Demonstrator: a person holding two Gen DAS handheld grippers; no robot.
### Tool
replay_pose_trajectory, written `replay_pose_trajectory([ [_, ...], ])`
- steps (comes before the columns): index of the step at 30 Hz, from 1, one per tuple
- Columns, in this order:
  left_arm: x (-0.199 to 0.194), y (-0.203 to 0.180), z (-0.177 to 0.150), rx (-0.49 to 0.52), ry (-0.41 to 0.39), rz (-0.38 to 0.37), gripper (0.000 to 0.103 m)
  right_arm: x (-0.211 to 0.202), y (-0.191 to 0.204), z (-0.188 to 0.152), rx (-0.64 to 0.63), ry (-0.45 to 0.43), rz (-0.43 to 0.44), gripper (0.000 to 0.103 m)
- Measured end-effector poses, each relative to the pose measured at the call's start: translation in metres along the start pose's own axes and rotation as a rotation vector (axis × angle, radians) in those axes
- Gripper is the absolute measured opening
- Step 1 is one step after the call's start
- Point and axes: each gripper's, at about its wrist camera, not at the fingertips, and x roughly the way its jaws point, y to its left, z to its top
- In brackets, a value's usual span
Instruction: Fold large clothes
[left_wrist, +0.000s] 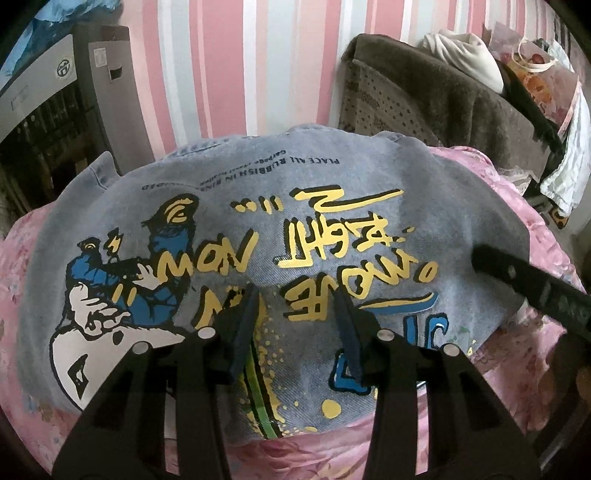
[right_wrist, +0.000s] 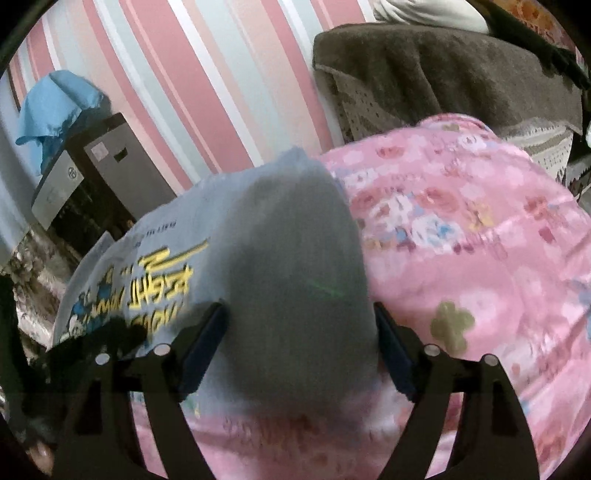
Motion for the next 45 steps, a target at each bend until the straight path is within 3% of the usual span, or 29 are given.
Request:
replay_pose_trajectory([
  [3, 0.000, 0.000, 0.000, 0.001, -0.001, 0.000, 0.041, 0.008, 0.005, 0.003, 0.001, 0.012, 0.013, 0.067],
  [5, 0.000, -0.001, 0.000, 0.000, -0.001, 0.002, 0.041, 0.009, 0.009, 0.002, -0.036, 0.009, 0.015, 0.052],
  [8, 0.000, 0.000, 0.000, 0.001, -0.002, 0.001, 0.041, 0.004, 0.016, 0.001, -0.089, -0.005, 0.016, 0.041],
  [17, 0.000, -0.001, 0.000, 0.007, 0.000, 0.002, 0.041, -0.018, 0.041, 0.011, -0.203, -0.050, 0.001, 0.033],
  [24, -0.016, 0.021, -0.001, -0.008, 0.005, -0.055, 0.041, -0.038, 0.089, 0.019, -0.327, -0.084, -0.029, 0.031],
  [27, -0.039, 0.042, -0.002, 0.001, -0.028, -0.058, 0.041, -0.046, 0.114, 0.020, -0.379, -0.098, -0.038, 0.031],
  [32, -0.075, 0.106, -0.002, 0.022, -0.063, 0.000, 0.060, -0.049, 0.166, 0.016, -0.478, -0.106, -0.077, 0.031],
  [40, -0.091, 0.213, -0.013, 0.006, -0.077, 0.141, 0.061, -0.038, 0.252, -0.003, -0.657, -0.081, -0.126, 0.030],
  [45, -0.098, 0.256, -0.017, -0.047, -0.081, 0.161, 0.061, -0.037, 0.303, -0.013, -0.701, -0.065, -0.073, 0.030],
])
